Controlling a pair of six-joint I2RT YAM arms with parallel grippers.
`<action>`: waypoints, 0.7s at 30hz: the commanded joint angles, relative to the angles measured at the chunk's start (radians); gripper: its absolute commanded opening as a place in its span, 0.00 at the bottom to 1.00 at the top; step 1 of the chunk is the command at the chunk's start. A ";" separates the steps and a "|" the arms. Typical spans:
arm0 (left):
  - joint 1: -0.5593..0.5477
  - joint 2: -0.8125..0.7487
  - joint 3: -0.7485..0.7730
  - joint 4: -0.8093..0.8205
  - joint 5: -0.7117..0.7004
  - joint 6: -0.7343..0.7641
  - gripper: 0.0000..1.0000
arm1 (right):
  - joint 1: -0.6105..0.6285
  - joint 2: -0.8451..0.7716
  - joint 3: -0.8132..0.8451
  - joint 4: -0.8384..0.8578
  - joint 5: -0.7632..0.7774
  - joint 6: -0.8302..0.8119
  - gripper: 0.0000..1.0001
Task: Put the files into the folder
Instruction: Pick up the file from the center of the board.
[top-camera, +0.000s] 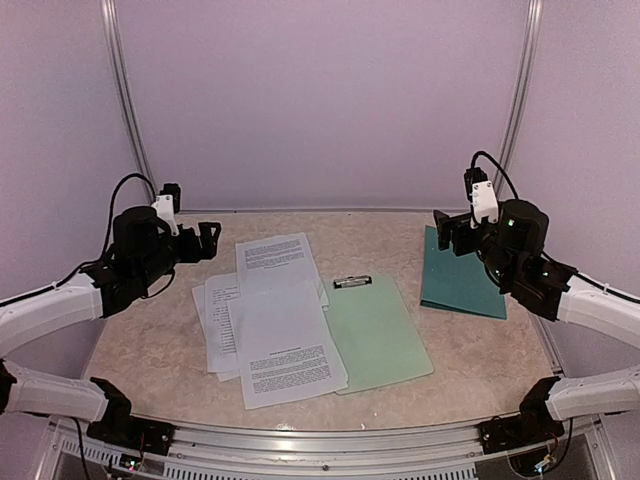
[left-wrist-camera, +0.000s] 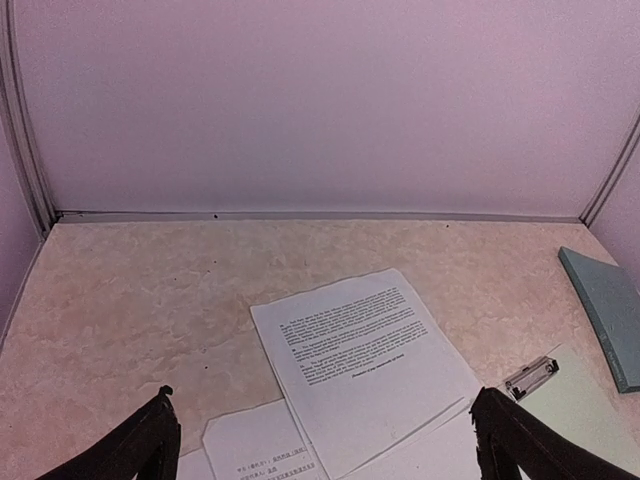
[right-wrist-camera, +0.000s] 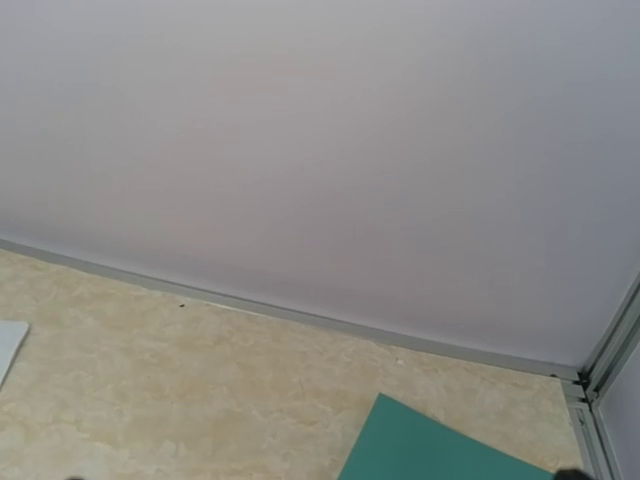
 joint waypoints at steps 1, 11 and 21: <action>-0.028 0.018 0.019 -0.002 -0.061 0.047 0.99 | -0.007 -0.012 0.011 -0.037 -0.004 0.003 0.99; -0.038 0.004 0.032 -0.028 -0.019 0.041 0.99 | 0.003 -0.015 0.063 -0.127 -0.066 -0.022 0.99; -0.072 0.145 0.198 -0.233 0.110 0.030 0.99 | 0.194 0.162 0.138 -0.227 -0.015 -0.108 0.99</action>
